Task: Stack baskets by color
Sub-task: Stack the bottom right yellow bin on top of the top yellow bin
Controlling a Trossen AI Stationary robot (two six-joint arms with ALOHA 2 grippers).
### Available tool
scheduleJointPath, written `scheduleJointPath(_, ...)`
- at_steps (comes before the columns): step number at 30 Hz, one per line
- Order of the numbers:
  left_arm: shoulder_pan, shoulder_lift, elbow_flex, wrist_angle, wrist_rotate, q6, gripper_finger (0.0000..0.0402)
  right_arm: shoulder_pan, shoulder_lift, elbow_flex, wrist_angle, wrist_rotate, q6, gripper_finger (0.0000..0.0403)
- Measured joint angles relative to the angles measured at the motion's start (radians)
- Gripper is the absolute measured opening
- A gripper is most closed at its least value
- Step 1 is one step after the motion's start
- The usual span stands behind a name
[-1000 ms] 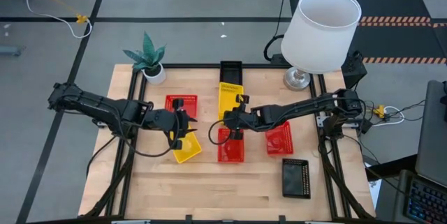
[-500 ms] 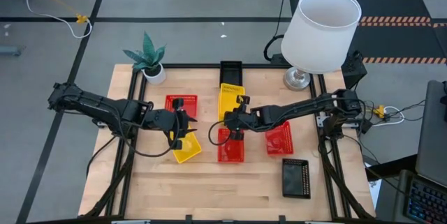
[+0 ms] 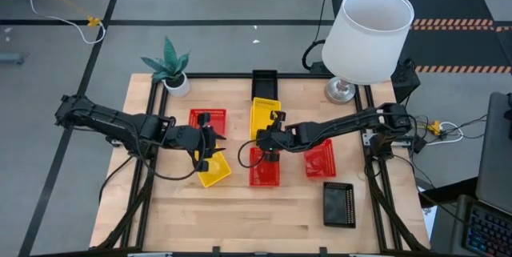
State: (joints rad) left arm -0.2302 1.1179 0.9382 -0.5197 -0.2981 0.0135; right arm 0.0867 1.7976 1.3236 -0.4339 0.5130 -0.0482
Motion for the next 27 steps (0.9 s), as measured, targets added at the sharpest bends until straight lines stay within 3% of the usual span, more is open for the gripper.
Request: scheduleJointPath(27, 0.000, 0.000, 0.000, 0.000, 0.000, 0.004, 0.0147, -0.016, 0.010, 0.001, -0.027, -0.054, 0.000, 0.0020)
